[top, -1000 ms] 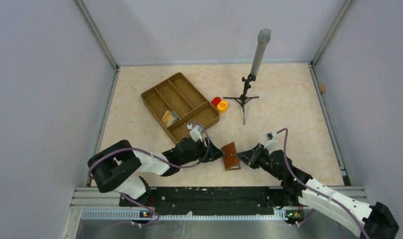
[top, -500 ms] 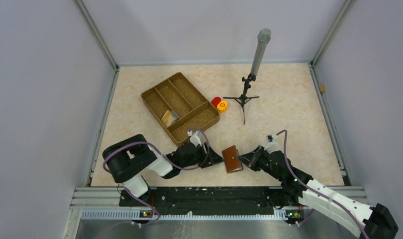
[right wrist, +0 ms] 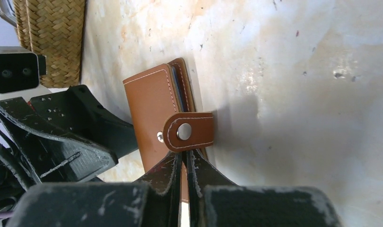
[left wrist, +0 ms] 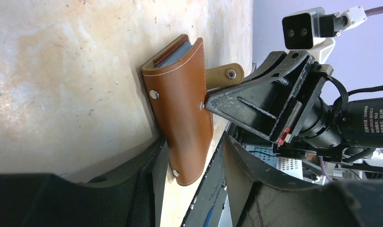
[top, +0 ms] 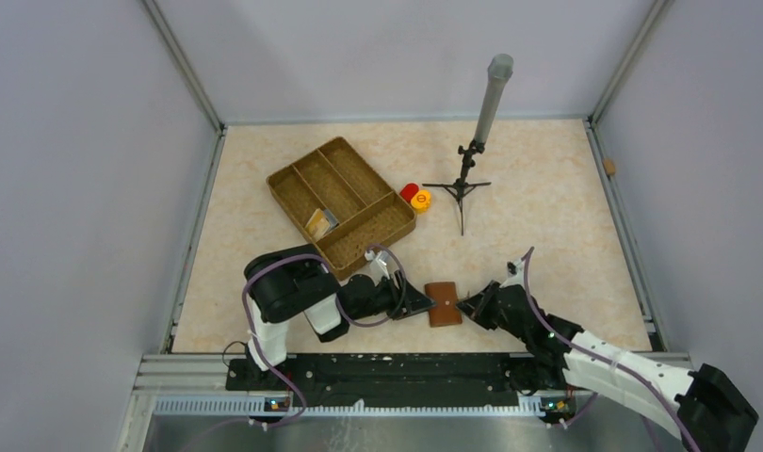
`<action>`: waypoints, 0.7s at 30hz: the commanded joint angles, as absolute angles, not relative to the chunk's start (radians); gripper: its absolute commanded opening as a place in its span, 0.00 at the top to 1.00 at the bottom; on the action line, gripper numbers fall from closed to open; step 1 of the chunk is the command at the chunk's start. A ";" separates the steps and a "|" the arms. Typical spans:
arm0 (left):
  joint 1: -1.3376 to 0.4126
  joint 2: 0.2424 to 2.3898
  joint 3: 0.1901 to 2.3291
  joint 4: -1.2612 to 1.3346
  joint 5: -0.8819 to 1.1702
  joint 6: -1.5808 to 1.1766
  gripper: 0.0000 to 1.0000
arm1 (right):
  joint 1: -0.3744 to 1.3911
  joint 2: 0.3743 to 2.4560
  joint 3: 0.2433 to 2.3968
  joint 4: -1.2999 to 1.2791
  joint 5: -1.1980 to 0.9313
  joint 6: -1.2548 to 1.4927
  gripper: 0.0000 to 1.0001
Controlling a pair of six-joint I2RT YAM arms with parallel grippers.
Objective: Put the credit cards into the card holder
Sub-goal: Close the card holder at the center of the board.
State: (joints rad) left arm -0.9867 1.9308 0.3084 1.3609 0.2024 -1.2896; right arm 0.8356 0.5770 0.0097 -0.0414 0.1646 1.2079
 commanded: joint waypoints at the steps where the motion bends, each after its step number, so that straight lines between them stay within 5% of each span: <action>1: -1.009 1.909 0.334 1.418 0.204 -1.229 0.49 | 0.844 0.699 -0.005 -0.013 0.141 1.197 1.00; 10: -1.038 1.882 0.332 1.477 0.177 -1.174 0.52 | 0.844 0.862 0.052 0.061 0.107 1.159 1.00; 19: -1.040 1.866 0.374 1.297 0.149 -1.172 1.00 | 0.844 0.814 0.054 0.072 0.089 1.127 1.00; 21: -1.040 1.834 0.366 1.261 0.135 -1.150 1.00 | 0.844 0.761 0.078 0.026 0.092 1.092 1.00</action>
State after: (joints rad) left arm -1.0080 1.9030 0.3168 1.2839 0.1207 -1.1812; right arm 0.8349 0.8082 0.0559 0.1406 0.1619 1.1633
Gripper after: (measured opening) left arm 0.029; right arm 0.007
